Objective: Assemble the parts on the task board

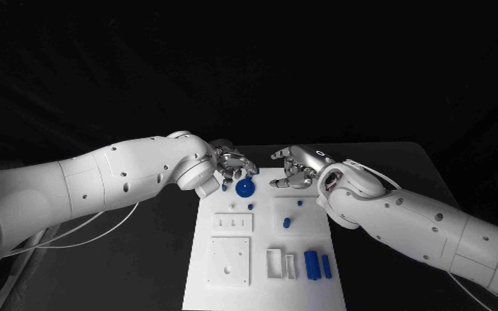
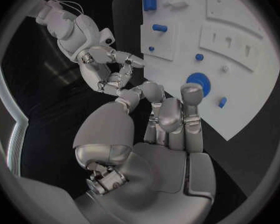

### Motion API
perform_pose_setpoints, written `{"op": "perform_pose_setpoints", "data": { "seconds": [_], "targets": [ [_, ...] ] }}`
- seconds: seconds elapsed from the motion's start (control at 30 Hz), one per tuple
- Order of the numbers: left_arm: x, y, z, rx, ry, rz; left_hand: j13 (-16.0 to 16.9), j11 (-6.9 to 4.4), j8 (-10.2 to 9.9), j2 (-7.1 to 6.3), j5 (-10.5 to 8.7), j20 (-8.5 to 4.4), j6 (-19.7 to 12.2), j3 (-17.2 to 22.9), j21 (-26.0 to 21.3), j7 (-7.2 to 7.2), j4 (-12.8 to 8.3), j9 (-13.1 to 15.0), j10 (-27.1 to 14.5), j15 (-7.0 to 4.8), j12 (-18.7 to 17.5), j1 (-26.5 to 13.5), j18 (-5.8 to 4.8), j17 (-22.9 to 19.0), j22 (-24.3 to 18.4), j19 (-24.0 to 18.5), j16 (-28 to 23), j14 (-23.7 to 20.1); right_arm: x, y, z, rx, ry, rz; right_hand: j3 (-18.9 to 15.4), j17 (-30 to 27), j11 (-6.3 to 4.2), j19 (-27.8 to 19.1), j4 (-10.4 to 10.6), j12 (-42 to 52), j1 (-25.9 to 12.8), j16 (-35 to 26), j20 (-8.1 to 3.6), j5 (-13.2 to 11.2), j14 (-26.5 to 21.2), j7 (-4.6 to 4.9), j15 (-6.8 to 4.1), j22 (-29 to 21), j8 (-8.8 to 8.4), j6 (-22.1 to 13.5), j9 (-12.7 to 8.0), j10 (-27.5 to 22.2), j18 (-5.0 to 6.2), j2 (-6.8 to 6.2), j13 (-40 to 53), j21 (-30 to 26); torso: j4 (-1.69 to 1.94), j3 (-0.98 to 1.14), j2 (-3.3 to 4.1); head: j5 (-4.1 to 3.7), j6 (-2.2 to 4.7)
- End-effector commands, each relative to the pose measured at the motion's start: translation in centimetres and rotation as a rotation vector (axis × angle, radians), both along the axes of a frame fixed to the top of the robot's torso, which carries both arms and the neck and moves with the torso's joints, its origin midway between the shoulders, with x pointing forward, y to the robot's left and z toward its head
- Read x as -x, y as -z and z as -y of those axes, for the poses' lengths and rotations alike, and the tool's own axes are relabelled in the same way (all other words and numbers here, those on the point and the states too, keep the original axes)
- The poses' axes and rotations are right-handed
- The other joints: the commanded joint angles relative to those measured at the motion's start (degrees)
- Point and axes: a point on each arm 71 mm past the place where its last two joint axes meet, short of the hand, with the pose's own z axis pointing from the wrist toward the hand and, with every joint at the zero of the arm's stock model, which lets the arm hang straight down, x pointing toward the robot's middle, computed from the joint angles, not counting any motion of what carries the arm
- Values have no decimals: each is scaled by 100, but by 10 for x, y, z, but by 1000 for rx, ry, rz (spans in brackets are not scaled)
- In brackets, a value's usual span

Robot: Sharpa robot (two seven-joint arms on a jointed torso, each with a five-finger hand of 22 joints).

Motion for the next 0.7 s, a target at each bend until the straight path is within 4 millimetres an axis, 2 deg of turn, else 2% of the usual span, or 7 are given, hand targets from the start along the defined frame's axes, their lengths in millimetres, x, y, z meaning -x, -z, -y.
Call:
{"op": "perform_pose_setpoints", "data": {
  "seconds": [0.03,0.23,0.3,0.4,0.53,0.6,0.7],
  "targets": [
    [-1,0,-2,-5,-1,17,-5,-45,13,-36,-11,5,825,212,30,-571,-197,1159,230,12,42,-1,-80,9,331,34,37,37,1,0,9,-32,-9,11,-68,10,-2,57,203,77,131,-34,-6,61,-52,0,-9,57,-30,-221,-14,-61,22,-46,-118,-93,-7,2,-6,19,-9],
    [1,3,-6,-23,3,-1,-9,-56,15,-29,-37,19,873,191,119,-592,-158,1243,236,18,120,-2,-82,56,352,49,95,52,-2,1,36,-39,44,8,4,3,17,113,148,165,137,-48,4,54,-45,10,3,155,-24,4,-5,-90,32,2,-234,-230,-3,3,-8,56,-58],
    [2,6,-9,-34,1,-12,-15,-55,10,43,-106,22,884,208,128,-595,-131,1277,233,20,140,-22,-81,48,351,41,95,45,-5,-1,47,-81,82,-9,62,-4,17,139,61,190,71,-50,6,55,-38,9,2,200,-17,72,0,-99,36,47,-275,-288,-4,5,-15,62,-90],
    [3,10,-14,-53,-7,-27,-28,-58,8,151,-133,34,925,246,153,-607,-220,1309,237,31,176,-165,-87,70,352,29,127,53,-12,-6,65,-175,150,-43,69,-5,21,146,138,199,-53,-50,10,131,-46,11,7,210,-17,112,2,-118,37,118,-282,-313,-13,10,-23,74,-139],
    [5,16,-18,-75,-5,-41,-33,-66,20,179,-131,42,1009,226,158,-629,-262,1334,239,33,221,-235,-88,72,348,17,140,50,-20,-14,84,-278,216,-55,99,-12,48,166,-2,227,-154,-51,28,181,-61,38,26,242,-10,256,9,-161,51,242,-307,-379,-16,19,-29,93,-195],
    [6,19,-20,-83,1,-47,-38,-72,41,203,-157,39,1099,205,134,-659,-255,1377,237,30,251,-276,-92,37,338,3,114,40,-23,-20,92,-324,240,-37,113,-21,54,166,-47,226,-208,-57,35,318,-75,49,31,257,-14,231,6,-181,55,267,-332,-420,-21,22,-28,108,-232],
    [6,22,-23,-92,7,-54,-112,-51,26,283,-392,55,1168,150,92,-673,-203,1466,238,46,242,-275,-89,-20,324,-8,66,40,-29,-36,101,-405,277,7,58,-19,47,197,-32,231,-261,-42,30,846,-61,52,24,275,-16,150,2,-175,61,291,-354,-441,-21,37,-25,146,-293]
  ]
}}
